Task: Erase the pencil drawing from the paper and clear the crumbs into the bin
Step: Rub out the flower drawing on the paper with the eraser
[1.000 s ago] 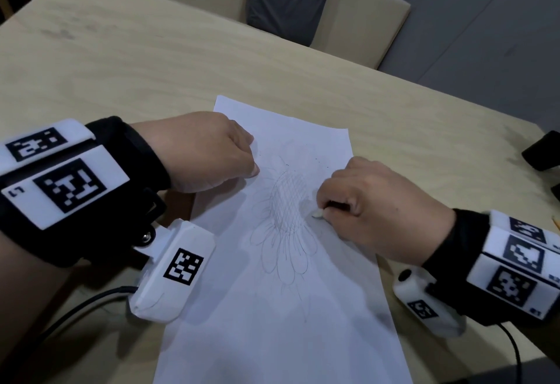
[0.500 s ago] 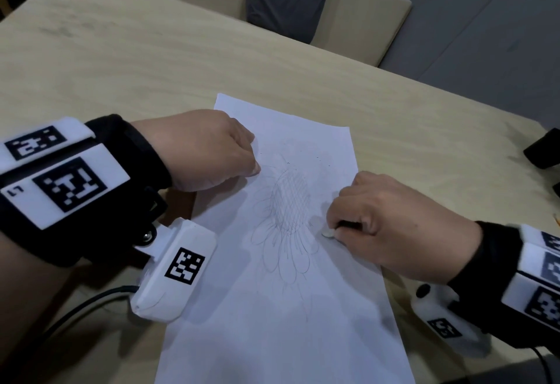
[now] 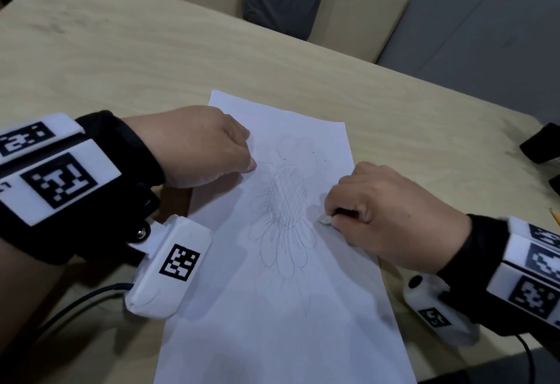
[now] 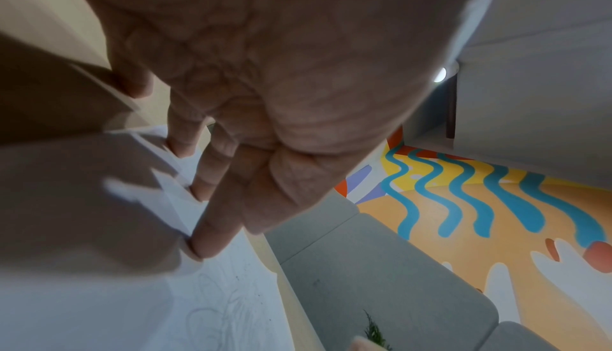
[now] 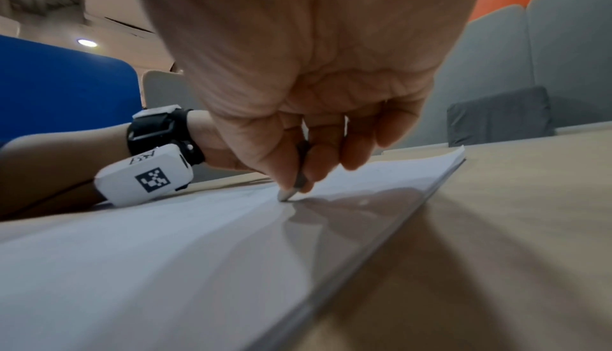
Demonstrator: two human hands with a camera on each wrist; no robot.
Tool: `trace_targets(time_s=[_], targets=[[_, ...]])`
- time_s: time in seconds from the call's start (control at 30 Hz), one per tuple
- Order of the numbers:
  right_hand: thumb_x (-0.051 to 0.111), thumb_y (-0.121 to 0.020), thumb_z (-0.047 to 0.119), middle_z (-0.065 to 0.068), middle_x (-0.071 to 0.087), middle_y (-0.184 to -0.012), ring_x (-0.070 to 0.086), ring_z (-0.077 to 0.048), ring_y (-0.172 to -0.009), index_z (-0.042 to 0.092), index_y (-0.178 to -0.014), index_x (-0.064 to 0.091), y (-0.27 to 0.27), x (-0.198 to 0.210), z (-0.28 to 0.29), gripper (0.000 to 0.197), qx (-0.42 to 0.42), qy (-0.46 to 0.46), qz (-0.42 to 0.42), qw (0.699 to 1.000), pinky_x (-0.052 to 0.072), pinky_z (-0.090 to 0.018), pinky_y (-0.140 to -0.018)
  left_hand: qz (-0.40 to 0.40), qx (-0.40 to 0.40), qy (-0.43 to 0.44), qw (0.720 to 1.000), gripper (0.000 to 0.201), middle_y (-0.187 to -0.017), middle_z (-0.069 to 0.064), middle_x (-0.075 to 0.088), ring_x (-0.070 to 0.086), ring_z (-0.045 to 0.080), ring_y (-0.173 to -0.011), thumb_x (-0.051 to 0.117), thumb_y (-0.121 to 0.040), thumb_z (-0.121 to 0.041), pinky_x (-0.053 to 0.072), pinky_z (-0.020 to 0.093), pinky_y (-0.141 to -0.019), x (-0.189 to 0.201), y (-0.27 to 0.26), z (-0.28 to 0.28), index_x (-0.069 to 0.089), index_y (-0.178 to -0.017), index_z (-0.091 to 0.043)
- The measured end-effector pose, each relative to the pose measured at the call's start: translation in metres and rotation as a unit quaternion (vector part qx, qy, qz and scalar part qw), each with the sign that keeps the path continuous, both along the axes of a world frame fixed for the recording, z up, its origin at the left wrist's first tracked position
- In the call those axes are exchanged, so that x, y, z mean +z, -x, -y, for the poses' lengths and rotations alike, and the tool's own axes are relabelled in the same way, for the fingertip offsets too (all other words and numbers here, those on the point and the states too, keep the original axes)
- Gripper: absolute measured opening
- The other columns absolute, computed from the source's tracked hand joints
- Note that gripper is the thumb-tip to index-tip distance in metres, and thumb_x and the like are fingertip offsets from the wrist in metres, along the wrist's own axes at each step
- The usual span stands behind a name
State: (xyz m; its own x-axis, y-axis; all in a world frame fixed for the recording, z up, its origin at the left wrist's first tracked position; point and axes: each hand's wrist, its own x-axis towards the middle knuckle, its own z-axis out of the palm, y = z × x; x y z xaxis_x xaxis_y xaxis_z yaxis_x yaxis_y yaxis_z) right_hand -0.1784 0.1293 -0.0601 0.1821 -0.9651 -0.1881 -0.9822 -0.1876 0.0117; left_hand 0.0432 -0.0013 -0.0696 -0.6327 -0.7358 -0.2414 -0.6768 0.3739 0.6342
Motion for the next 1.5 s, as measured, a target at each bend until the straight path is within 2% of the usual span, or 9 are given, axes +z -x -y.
trace_targets(time_s=[0.2, 0.4, 0.53, 0.73, 0.83, 0.9, 1.03, 1.33, 1.5], targets=[[0.048, -0.083, 0.021, 0.009, 0.056, -0.065, 0.045, -0.018, -0.073, 0.023, -0.073, 0.056, -0.001, 0.0, -0.002, 0.013, -0.01, 0.005, 0.003, 1.0, 0.045, -0.042, -0.07, 0.005, 0.011, 0.007, 1.0, 0.042, -0.112, 0.008, 0.064, 0.057, 0.027, -0.12, 0.064, -0.09, -0.034, 0.042, 0.052, -0.102, -0.005, 0.001, 0.005, 0.063, -0.073, 0.004], [0.045, -0.083, 0.023, 0.01, 0.056, -0.067, 0.046, -0.018, -0.076, 0.023, -0.074, 0.057, -0.005, 0.001, -0.005, 0.014, -0.005, -0.01, 0.005, 1.0, 0.045, -0.041, -0.073, -0.007, 0.011, -0.001, 1.0, 0.04, -0.105, -0.008, 0.067, 0.055, 0.011, -0.125, 0.065, -0.087, -0.041, 0.041, 0.044, -0.106, -0.003, 0.001, 0.002, 0.064, -0.06, -0.011], [0.046, -0.082, 0.02, 0.009, 0.056, -0.066, 0.048, -0.019, -0.075, 0.023, -0.073, 0.057, -0.007, 0.002, -0.006, 0.014, 0.004, -0.014, 0.002, 1.0, 0.046, -0.04, -0.071, 0.007, 0.001, 0.005, 1.0, 0.038, -0.122, 0.006, 0.062, 0.056, 0.024, -0.12, 0.061, -0.091, -0.035, 0.042, 0.047, -0.103, -0.003, 0.001, 0.002, 0.071, -0.084, 0.001], [0.046, -0.081, 0.021, 0.009, 0.058, -0.067, 0.047, -0.019, -0.075, 0.023, -0.075, 0.059, -0.02, 0.002, 0.004, 0.014, 0.012, -0.006, 0.019, 1.0, 0.046, -0.041, -0.07, -0.009, 0.014, 0.007, 1.0, 0.039, -0.114, -0.009, 0.066, 0.056, 0.013, -0.122, 0.066, -0.088, -0.037, 0.042, 0.041, -0.105, -0.005, 0.001, 0.004, 0.065, -0.064, -0.006], [0.044, -0.081, 0.022, 0.006, 0.059, -0.067, 0.047, -0.021, -0.076, 0.021, -0.075, 0.059, -0.022, -0.001, 0.011, 0.016, 0.002, 0.003, 0.007, 1.0, 0.046, -0.042, -0.071, -0.013, 0.003, 0.01, 1.0, 0.046, -0.109, -0.005, 0.066, 0.057, 0.015, -0.121, 0.064, -0.081, -0.046, 0.042, 0.044, -0.105, -0.006, 0.001, 0.005, 0.064, -0.065, -0.002], [0.044, -0.081, 0.021, 0.006, 0.058, -0.067, 0.046, -0.021, -0.075, 0.02, -0.074, 0.057, -0.02, -0.001, 0.007, 0.015, 0.003, -0.005, 0.004, 1.0, 0.045, -0.041, -0.071, -0.013, 0.005, 0.01, 1.0, 0.044, -0.108, -0.014, 0.067, 0.055, 0.01, -0.123, 0.065, -0.086, -0.04, 0.042, 0.042, -0.105, -0.007, 0.0, 0.006, 0.063, -0.064, -0.002], [0.045, -0.081, 0.023, 0.008, 0.058, -0.069, 0.047, -0.017, -0.078, 0.022, -0.076, 0.059, -0.017, 0.002, -0.003, 0.015, 0.006, -0.038, 0.015, 0.999, 0.044, -0.037, -0.072, -0.01, -0.002, 0.019, 1.0, 0.043, -0.113, 0.007, 0.064, 0.057, 0.026, -0.119, 0.063, -0.087, -0.037, 0.043, 0.052, -0.102, -0.008, 0.0, 0.006, 0.055, -0.064, -0.001], [0.046, -0.081, 0.022, 0.008, 0.057, -0.068, 0.047, -0.017, -0.077, 0.022, -0.075, 0.058, -0.014, 0.001, -0.002, 0.014, 0.005, -0.032, 0.009, 0.999, 0.045, -0.038, -0.072, -0.002, 0.005, 0.019, 1.0, 0.043, -0.117, 0.006, 0.064, 0.056, 0.024, -0.12, 0.063, -0.09, -0.033, 0.042, 0.051, -0.102, -0.007, 0.002, 0.006, 0.053, -0.061, -0.002], [0.048, -0.082, 0.019, 0.007, 0.058, -0.066, 0.046, -0.021, -0.074, 0.021, -0.073, 0.057, -0.02, -0.001, 0.007, 0.012, 0.007, 0.008, -0.001, 1.0, 0.046, -0.042, -0.07, -0.007, 0.006, 0.016, 1.0, 0.042, -0.111, -0.014, 0.067, 0.055, 0.01, -0.123, 0.064, -0.09, -0.033, 0.041, 0.042, -0.106, -0.005, 0.001, 0.005, 0.059, -0.056, -0.01]])
